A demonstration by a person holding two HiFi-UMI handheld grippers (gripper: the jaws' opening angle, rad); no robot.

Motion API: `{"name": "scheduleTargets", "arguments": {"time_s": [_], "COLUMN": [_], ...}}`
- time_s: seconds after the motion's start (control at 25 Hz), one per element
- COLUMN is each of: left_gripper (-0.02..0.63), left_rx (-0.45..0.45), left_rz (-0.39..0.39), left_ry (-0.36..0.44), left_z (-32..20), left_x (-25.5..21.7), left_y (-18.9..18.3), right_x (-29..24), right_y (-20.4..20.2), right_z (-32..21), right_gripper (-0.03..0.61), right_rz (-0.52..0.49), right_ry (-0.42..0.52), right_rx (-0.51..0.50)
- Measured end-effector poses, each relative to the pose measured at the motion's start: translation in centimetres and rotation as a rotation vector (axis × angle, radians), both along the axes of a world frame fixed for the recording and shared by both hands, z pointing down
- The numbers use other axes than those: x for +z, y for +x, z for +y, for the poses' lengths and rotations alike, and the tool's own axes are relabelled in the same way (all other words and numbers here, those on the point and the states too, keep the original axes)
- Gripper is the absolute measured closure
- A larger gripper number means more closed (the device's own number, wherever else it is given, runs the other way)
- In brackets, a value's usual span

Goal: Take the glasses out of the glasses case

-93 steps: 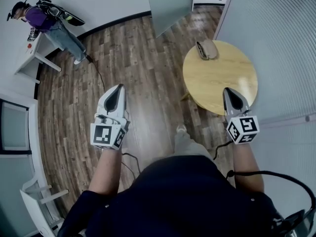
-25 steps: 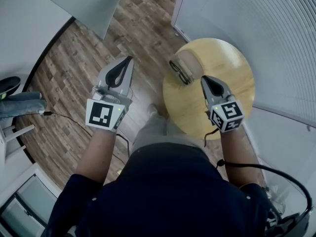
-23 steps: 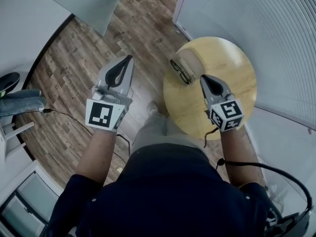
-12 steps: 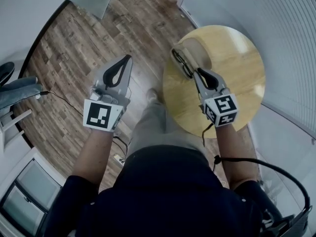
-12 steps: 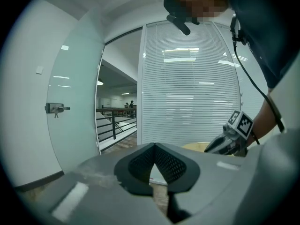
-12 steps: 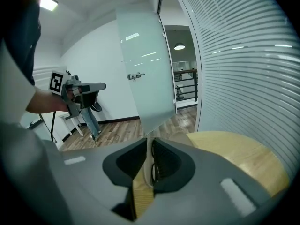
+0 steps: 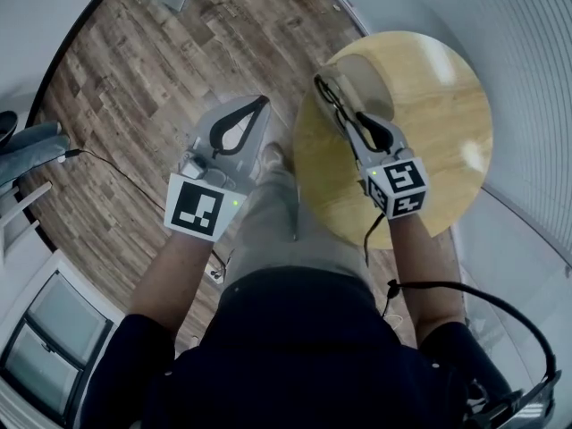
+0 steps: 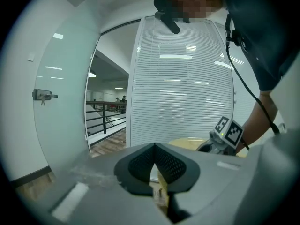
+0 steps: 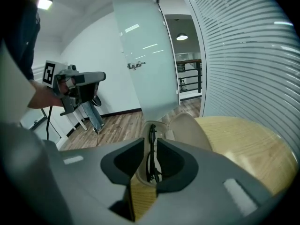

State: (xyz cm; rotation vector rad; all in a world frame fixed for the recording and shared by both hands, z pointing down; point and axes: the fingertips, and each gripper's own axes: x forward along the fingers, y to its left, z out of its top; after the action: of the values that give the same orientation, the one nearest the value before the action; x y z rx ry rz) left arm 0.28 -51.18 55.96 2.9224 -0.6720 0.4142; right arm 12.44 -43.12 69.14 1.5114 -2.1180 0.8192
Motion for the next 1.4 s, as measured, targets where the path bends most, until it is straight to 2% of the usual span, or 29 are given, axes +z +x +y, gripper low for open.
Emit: {"name": "scheduleTargets", "arguments": {"time_s": [0.44,0.6,0.72,0.8,0.84,1.4], "left_gripper": [0.609,0.609,0.609,0.61,0.609,0.609], "left_rx": [-0.021,-0.023,-0.016,-0.016,-0.016,-0.012], "left_rz": [-0.032,-0.052,-0.06,-0.061,-0.062,-0.023], "left_ry": [-0.116,-0.132,-0.127,-0.124,-0.12,-0.014], "left_z": [1.5,1.8,1.9,2.1,2.1,1.5], "left_x": [4.8,5.6,5.8,5.8,5.9,0.2], "left_y": [-1.5,-2.1,-2.0,-1.9,-1.8,-1.6], "right_x": [4.4,5.4,5.5,5.4,5.5,0.3], "right_y": [-0.7,-1.0,-0.9,-1.0,-1.0,-0.2], "right_z": [-0.3,-0.2,0.0,0.2,0.3,0.9], "right_gripper": [0.472,0.472,0.477,0.538,0.543,0.545], "right_rz": [0.012,0.017,0.011,0.002,-0.001,0.012], "right_ry": [-0.099,-0.128,-0.132,-0.127,-0.125,-0.079], "right_rx": [-0.043,-0.063,-0.081,-0.086,-0.088,-0.058]}}
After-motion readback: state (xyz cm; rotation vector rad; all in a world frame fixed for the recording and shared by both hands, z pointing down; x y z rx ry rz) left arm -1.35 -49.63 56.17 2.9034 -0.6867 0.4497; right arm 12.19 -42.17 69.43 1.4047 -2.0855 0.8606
